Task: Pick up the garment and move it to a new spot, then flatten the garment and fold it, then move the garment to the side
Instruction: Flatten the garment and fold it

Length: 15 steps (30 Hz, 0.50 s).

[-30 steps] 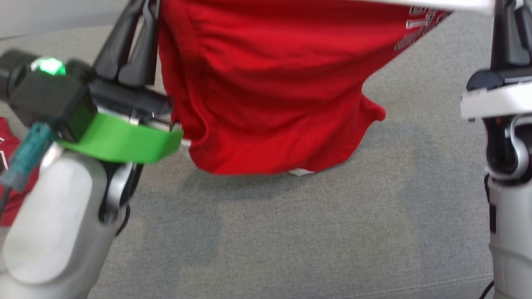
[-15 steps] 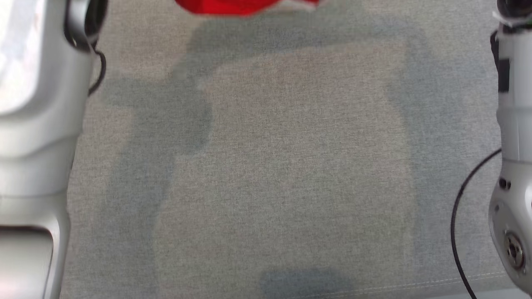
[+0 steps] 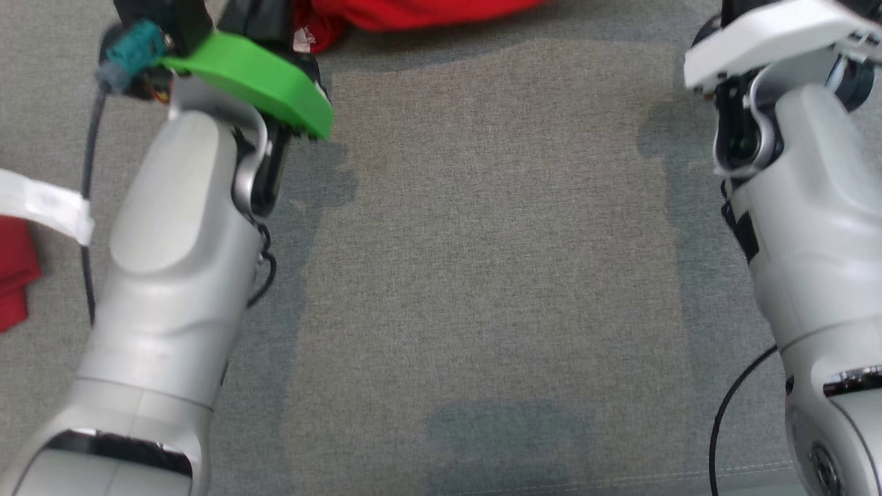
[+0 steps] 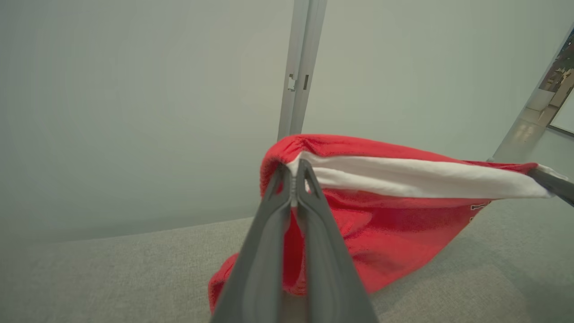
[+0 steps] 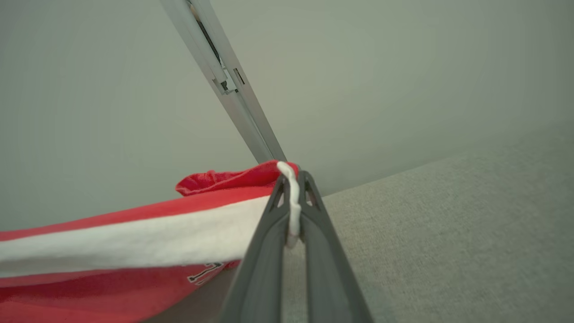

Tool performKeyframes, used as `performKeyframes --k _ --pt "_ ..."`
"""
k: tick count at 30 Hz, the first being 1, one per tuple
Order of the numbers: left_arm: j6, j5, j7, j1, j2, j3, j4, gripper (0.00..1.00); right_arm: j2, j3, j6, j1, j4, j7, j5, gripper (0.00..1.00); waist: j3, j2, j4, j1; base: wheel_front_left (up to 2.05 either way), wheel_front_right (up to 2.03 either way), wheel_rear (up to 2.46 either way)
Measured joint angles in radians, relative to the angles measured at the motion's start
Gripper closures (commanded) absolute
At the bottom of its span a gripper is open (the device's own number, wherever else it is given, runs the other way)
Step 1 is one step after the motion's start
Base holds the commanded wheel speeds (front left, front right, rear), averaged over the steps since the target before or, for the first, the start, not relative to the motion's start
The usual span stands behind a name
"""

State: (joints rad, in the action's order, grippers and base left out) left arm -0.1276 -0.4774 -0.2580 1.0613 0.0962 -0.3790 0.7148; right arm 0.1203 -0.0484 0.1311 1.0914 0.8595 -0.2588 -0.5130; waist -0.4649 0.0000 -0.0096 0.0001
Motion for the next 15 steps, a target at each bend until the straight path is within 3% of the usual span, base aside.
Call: performKeyframes --k 7,15 --pt "0.0 -0.107 0.0 -0.272 -0.029 -0.062 -0.016 1.0 0.001 -0.058 0.0 -0.27 0.017 -0.004 -0.138 1.0 0.02 0.0 0.003 0.0 0.0 0.0 0.0" --pt "-0.001 -0.125 -0.002 -0.495 0.012 -0.08 -0.142 1.0 0.04 -0.146 0.0 -0.496 -0.132 -0.008 -0.283 1.0 0.066 0.0 0.005 -0.0001 0.0 0.0 0.0"
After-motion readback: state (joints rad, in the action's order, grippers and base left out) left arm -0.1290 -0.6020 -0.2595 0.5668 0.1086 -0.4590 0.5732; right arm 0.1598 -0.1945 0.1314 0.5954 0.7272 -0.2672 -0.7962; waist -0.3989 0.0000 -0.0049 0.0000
